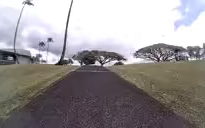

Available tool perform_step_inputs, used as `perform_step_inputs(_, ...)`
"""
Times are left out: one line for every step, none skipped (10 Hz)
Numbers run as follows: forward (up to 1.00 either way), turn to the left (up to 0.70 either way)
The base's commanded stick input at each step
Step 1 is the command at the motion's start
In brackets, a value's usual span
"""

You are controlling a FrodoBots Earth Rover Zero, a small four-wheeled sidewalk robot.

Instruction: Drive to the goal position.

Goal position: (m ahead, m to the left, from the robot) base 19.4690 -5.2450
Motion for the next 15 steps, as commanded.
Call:
perform_step_inputs(0.7,0.15)
perform_step_inputs(0.7,0.03)
perform_step_inputs(0.7,0.01)
perform_step_inputs(0.7,0.06)
perform_step_inputs(0.7,0.17)
perform_step_inputs(0.7,0.36)
perform_step_inputs(0.7,0.36)
perform_step_inputs(0.7,0.32)
perform_step_inputs(0.7,0.16)
perform_step_inputs(0.7,0.01)
perform_step_inputs(0.7,0.01)
perform_step_inputs(0.7,0.01)
perform_step_inputs(0.7,0.01)
perform_step_inputs(0.7,0.01)
perform_step_inputs(0.7,0.01)
